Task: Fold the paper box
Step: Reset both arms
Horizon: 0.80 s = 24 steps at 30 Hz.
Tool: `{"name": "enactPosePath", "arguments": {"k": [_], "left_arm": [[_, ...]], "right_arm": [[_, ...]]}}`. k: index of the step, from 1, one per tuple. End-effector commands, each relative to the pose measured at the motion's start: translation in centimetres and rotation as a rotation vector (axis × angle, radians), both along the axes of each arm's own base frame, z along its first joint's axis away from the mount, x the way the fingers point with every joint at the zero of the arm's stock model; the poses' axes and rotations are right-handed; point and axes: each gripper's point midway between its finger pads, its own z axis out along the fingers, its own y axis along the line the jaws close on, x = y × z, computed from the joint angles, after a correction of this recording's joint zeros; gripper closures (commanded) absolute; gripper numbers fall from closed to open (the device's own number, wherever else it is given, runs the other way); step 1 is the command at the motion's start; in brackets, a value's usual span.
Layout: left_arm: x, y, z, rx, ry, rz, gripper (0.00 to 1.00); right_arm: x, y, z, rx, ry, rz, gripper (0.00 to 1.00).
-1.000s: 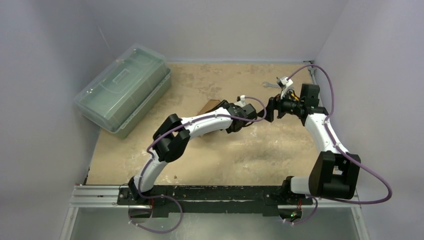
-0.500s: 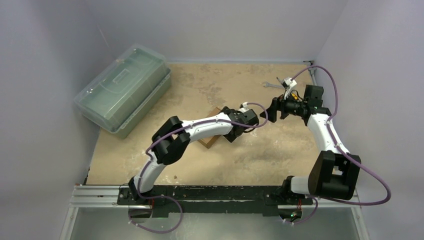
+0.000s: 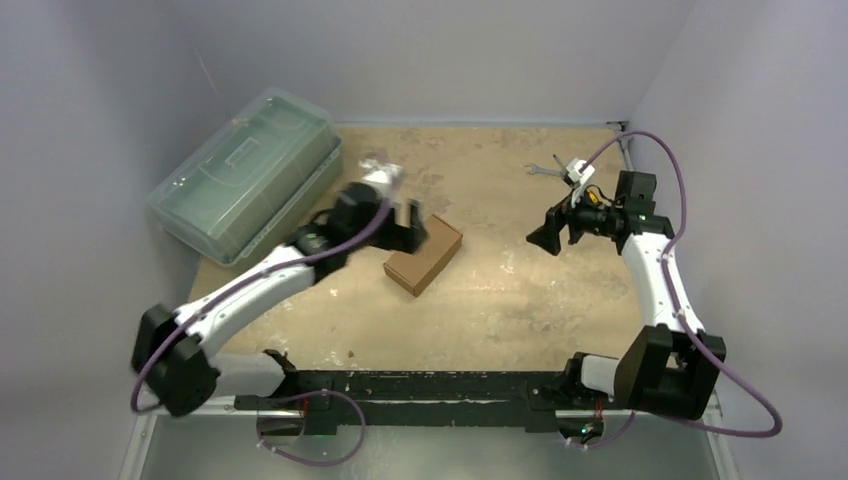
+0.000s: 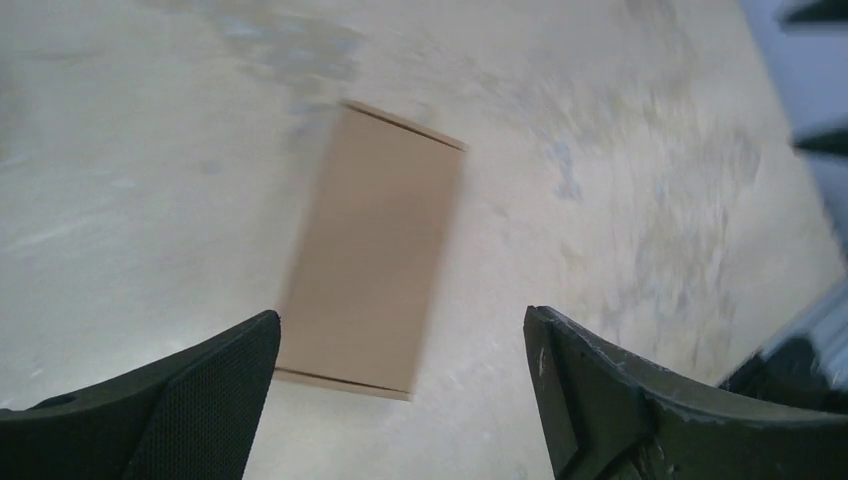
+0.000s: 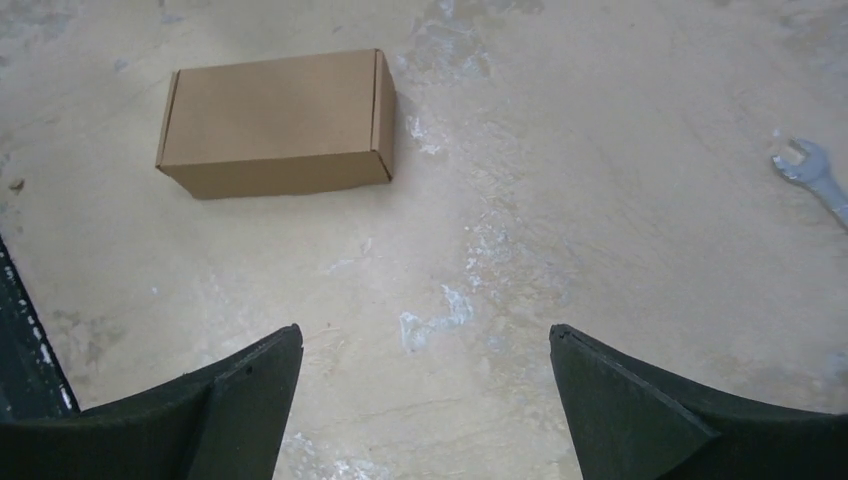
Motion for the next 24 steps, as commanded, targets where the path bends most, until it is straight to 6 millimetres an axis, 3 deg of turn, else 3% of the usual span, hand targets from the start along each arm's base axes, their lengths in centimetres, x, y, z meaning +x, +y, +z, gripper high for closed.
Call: {"name": "enactPosePath", "arguments": {"k": [1,5,8,11,14,18,21,24], "left_arm": [[2.9,6.8,5.3,-0.506,-0.061,0.087,0.05],[3.7,14.1,4.4,-0.493,-0.015,0.207,0.03],[4.0,17.2,3.8,-0.406,-0.014,0.281,0.03],[3.6,17.1,6.0,-0.401,-0.027,0.255,0.02],[3.1,17.1,10.7,-0.424,-0.123,0.236,0.01],[2.1,18.5,15.1,-0.414,-0.252,0.289,0.01],[1.5,18.8,16.7,-0.423,-0.308,0.292,0.01],[1.1,18.5,16.9,-0.422,-0.303,0.274,0.01]], "right_arm": [[1.1,-1.5,4.9,-0.090,-0.202,-0.075,0.01],[3.3,-6.8,10.7,-0.097,-0.281,-0.504,0.01],[2.6,-7.8,14.9,-0.038,-0.326,-0.627,0.01],[1.3,-7.3,18.7,0.035,-0.375,-0.663,0.01],[0.0,-7.7,21.6,0.081,-0.411,-0.735,0.01],[-1.6,-6.5,24.5,0.181,-0.395,-0.740,0.01],[-2.5,-6.2,25.7,0.201,-0.418,-0.742,0.01],[-3.1,-6.1,26.0,0.206,-0.428,-0.743,0.01]]}}
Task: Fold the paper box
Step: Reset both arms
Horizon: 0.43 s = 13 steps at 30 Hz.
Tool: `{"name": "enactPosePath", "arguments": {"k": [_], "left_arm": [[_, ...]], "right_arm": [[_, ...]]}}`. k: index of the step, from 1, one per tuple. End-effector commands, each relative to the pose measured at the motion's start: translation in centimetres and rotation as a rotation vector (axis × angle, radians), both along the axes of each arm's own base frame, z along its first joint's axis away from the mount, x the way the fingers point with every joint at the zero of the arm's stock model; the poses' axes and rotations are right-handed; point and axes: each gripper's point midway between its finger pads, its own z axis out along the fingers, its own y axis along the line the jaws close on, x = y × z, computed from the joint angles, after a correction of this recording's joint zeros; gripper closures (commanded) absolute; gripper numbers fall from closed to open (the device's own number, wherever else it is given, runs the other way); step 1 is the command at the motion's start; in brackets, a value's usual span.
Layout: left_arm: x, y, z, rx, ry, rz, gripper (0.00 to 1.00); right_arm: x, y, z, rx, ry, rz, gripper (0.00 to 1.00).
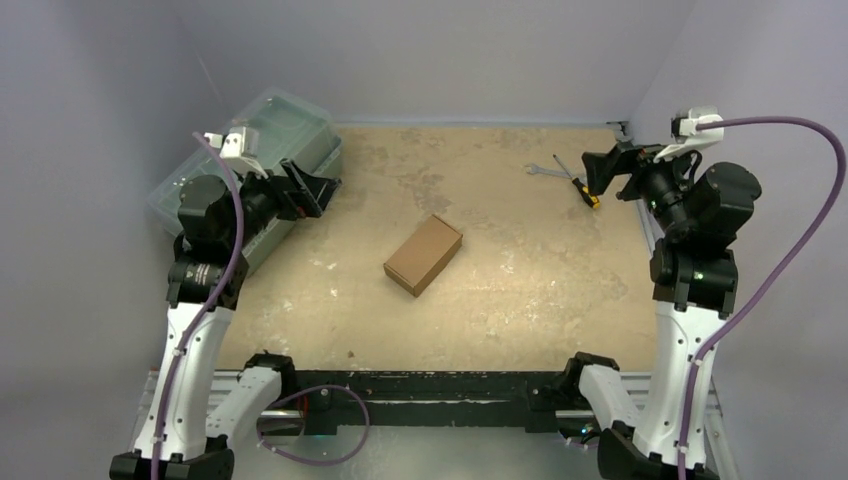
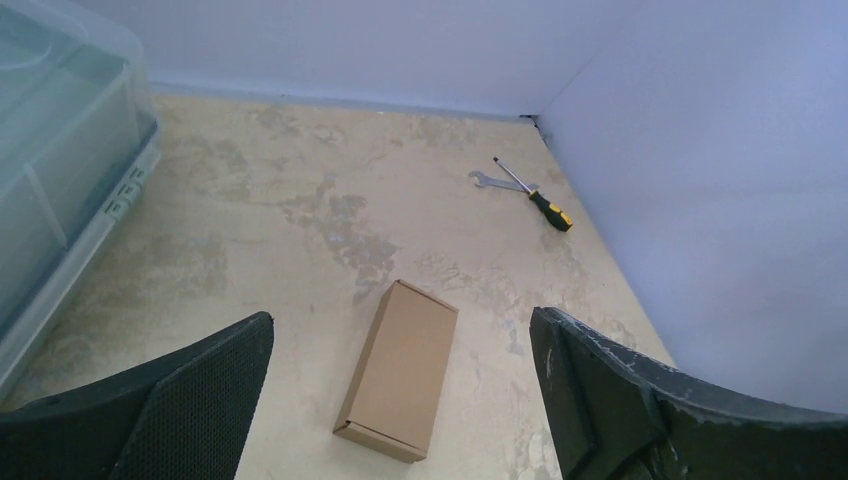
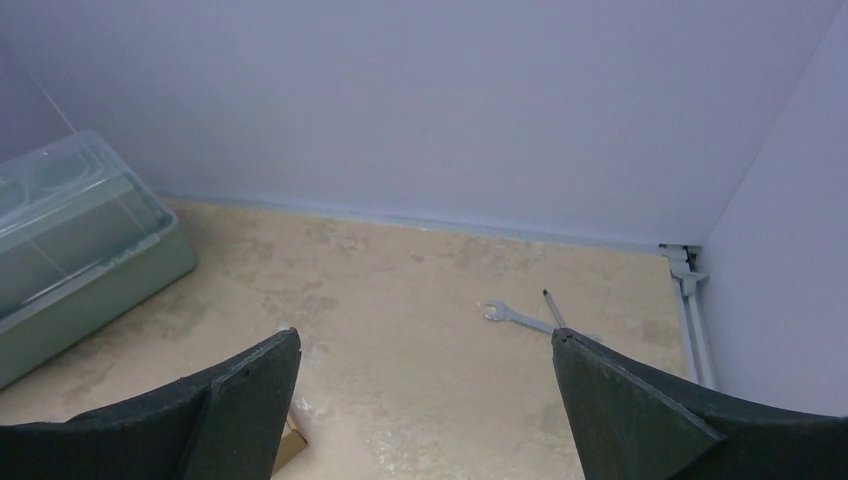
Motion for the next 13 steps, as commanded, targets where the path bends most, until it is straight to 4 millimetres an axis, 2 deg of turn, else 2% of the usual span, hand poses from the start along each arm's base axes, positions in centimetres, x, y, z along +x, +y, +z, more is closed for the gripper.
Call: {"name": "enactPosePath", "arguments": {"k": [1,4,13], "left_arm": [[-0.3,0.1,0.8,0.024,-0.022,-0.007,0.01],[-0.6,-0.1,1.2,0.023,-0.033,-0.021,0.01],[-0.8,-0.2,0.9,0.028,-0.043,-0.033,0.01]], "right_arm": [[-1.3,0.2,0.9,0.060,0.000,-0.020,0.01],[-1.7,1.1,1.2,0.058,-0.010,0.026,0.01],[-2.5,0.9,1.2,0.003,-0.048,0.019,0.01]]}}
